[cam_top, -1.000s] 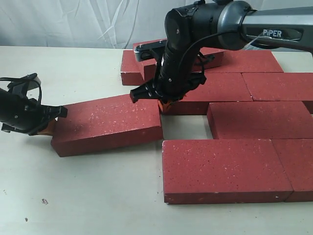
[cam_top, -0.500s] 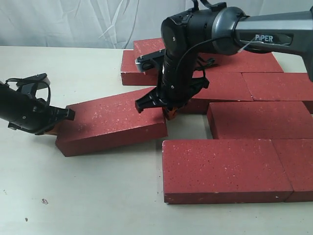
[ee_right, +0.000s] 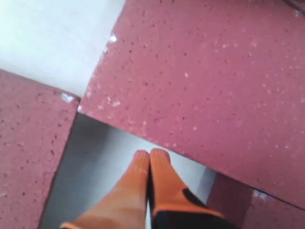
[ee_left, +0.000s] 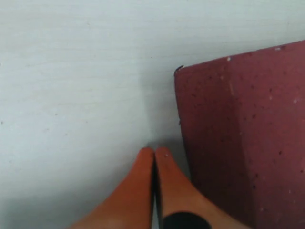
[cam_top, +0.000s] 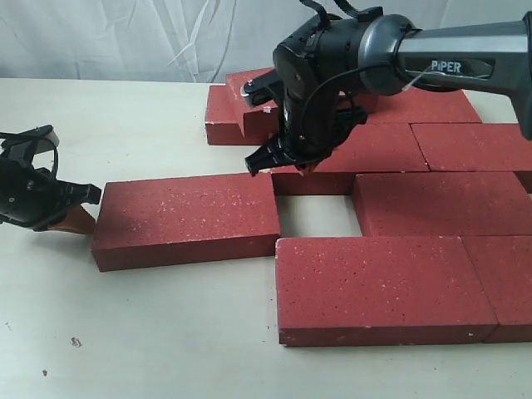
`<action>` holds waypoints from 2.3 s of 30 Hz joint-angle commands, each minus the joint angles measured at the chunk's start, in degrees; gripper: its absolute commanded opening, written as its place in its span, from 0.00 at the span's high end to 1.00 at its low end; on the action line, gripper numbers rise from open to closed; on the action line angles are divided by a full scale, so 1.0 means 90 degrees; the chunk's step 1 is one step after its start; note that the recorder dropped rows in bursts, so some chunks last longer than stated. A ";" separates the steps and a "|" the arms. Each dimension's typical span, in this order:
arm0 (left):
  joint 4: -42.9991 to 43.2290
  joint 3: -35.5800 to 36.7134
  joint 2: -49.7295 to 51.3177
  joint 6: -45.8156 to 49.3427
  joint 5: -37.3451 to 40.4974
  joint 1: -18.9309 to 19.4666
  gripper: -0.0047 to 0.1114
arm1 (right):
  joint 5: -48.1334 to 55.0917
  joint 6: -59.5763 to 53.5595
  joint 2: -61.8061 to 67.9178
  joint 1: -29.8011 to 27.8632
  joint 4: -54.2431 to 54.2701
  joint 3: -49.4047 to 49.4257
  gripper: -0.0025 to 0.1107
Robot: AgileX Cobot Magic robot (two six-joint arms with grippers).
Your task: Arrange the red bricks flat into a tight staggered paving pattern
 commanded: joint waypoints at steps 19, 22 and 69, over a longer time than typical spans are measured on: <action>-0.0940 -0.0003 -0.0066 0.0985 -0.0004 -0.0015 0.96 | -0.1111 0.0416 0.0357 -0.0021 -0.0005 0.0022 0.98; -0.0968 -0.0003 -0.0066 0.1047 -0.0091 -0.0015 0.96 | -0.1085 0.0459 0.0357 -0.0021 -0.0053 0.0022 0.98; -0.0880 -0.0341 0.0038 0.1020 0.0049 -0.0832 0.96 | -0.0227 0.0518 -0.0066 0.0421 -0.0098 0.0022 0.98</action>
